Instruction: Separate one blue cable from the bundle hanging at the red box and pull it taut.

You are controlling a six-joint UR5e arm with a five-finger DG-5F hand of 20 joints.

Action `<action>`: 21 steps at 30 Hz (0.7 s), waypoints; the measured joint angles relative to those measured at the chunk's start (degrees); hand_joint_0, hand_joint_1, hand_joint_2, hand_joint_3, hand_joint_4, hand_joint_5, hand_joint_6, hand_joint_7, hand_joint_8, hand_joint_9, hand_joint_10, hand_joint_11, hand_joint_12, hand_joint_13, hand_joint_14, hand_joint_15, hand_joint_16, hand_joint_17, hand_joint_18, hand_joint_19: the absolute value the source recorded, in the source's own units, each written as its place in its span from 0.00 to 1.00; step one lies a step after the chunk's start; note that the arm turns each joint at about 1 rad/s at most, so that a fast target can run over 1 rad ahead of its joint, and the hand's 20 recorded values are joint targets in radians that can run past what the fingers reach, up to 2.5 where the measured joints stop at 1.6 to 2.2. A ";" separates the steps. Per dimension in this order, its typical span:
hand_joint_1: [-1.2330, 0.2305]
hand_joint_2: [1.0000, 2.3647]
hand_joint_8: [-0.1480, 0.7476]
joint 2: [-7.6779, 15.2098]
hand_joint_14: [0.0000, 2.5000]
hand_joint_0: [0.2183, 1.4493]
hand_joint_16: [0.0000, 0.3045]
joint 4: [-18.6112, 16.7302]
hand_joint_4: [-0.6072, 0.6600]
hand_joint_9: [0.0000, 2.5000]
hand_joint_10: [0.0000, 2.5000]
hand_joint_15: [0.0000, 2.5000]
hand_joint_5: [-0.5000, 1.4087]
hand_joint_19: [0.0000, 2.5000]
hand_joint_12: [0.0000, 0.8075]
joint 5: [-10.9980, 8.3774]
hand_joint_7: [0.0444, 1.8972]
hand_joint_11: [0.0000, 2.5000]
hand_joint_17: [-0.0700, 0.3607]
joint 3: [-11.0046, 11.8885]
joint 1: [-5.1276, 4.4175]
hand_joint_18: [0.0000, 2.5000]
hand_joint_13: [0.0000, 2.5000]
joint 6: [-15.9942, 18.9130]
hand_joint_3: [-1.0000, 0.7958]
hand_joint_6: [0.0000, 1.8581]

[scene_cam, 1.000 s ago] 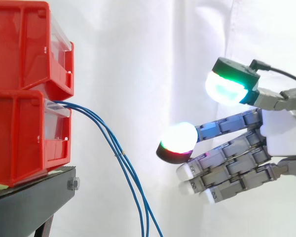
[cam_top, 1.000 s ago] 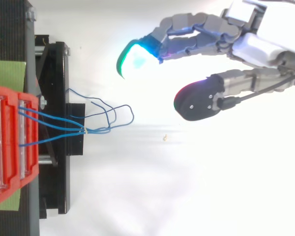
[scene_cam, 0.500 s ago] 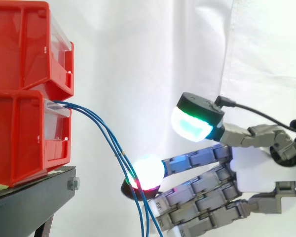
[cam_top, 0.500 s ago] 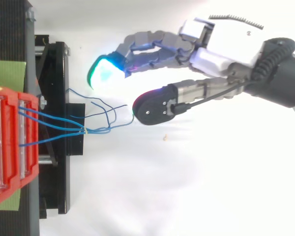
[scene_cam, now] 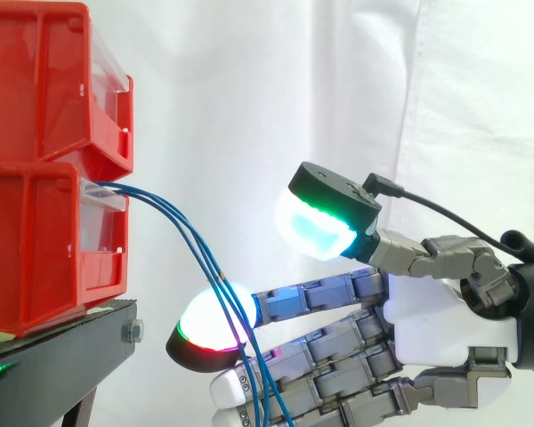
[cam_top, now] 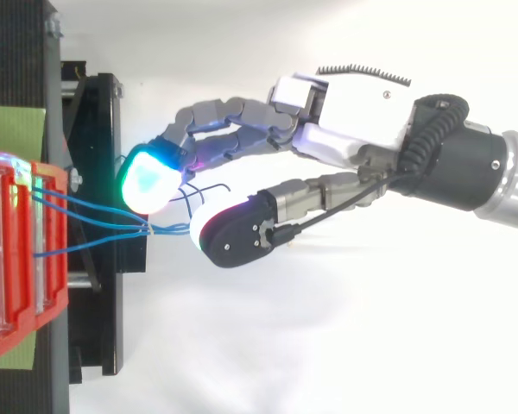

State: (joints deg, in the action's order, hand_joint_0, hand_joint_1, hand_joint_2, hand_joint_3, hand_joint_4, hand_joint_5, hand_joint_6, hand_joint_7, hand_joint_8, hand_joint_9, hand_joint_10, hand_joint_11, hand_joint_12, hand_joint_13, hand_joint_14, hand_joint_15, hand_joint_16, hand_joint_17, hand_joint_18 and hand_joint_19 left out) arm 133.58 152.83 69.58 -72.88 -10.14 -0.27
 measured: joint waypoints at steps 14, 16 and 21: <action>0.40 0.00 0.56 0.04 0.00 0.25 0.15 -0.47 0.69 0.24 0.00 0.10 0.16 0.10 0.47 1.38 0.45 0.15 0.41 0.33 -0.47 0.17 0.21 -0.02 0.29 0.27; 0.40 0.00 0.57 0.14 0.00 0.25 0.15 -0.57 0.69 0.24 0.00 0.10 0.16 0.11 0.47 1.49 0.45 0.15 0.41 0.34 -0.53 0.17 0.21 -0.04 0.29 0.27; 0.40 0.00 0.56 1.04 0.00 0.25 0.15 -0.74 0.69 0.24 0.00 0.10 0.16 0.11 0.47 2.87 0.46 0.15 0.41 0.65 -0.35 0.17 0.21 0.25 0.29 0.27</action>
State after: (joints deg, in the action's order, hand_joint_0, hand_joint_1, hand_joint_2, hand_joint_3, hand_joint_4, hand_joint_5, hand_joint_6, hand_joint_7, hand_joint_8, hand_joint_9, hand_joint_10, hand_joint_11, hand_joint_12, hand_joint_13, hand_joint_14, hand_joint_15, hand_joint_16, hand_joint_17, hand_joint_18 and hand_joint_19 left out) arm 134.61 152.09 72.46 -72.23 -10.48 -0.02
